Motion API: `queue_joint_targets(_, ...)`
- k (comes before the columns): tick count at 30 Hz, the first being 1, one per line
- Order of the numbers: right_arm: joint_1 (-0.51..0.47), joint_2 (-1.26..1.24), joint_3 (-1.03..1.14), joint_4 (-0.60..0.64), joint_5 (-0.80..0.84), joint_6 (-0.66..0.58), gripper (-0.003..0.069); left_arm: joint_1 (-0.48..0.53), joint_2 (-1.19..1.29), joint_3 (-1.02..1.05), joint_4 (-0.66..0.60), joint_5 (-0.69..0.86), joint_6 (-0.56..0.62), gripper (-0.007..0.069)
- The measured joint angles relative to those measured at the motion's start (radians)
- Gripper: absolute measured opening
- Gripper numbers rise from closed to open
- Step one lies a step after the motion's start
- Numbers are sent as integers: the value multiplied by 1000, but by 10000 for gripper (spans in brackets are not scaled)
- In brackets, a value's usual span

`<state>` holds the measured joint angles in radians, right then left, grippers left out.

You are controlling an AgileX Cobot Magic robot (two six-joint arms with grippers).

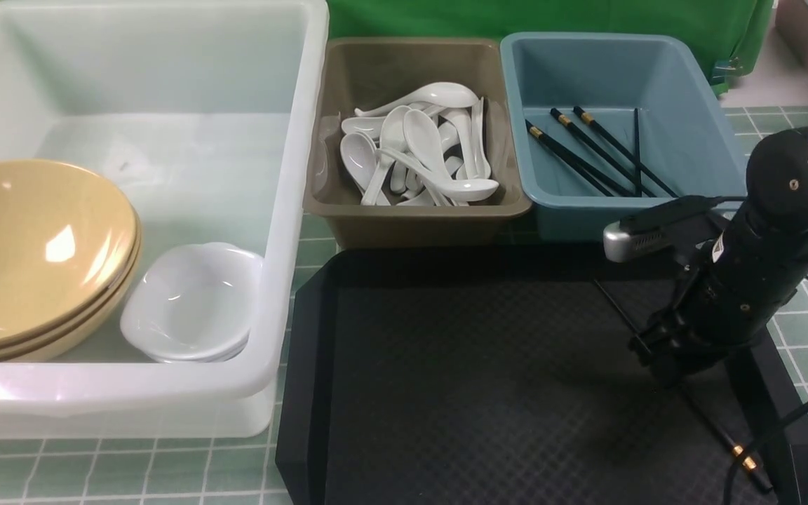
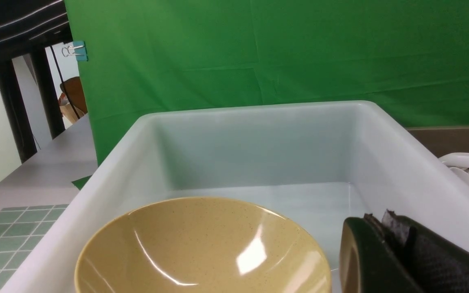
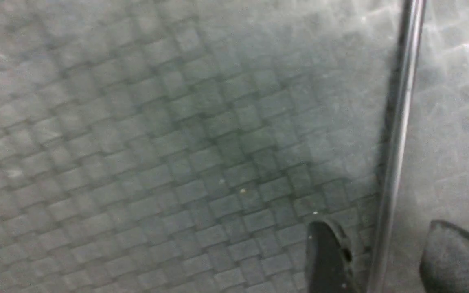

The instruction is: On blue table put chopsticks spoon bowls plates into blue grey white boxes.

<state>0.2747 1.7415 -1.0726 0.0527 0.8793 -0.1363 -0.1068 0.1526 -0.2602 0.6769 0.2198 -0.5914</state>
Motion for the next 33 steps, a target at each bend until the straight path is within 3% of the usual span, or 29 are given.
queue_joint_targets(6,-1,63,-1,-1,-7,-11,325,0,0,0,0,1,0,5)
queue_joint_targets(11,-4,80,-12,3,7,-56,195,0,0,0,0,1,0,5)
queue_joint_targets(15,-4,80,-14,144,56,-169,80,0,0,0,0,0,0,5)
queue_joint_targets(22,-3,-59,-2,317,42,-308,77,0,0,0,0,-2,0,5)
queue_joint_targets(27,-3,-226,-21,317,-232,-348,77,0,0,0,4,-2,7,5)
queue_joint_targets(29,-3,-254,-24,318,-589,-385,77,0,0,0,10,-2,13,5)
queue_joint_targets(33,-3,-160,-27,326,-1051,-385,77,0,0,0,16,-2,19,5)
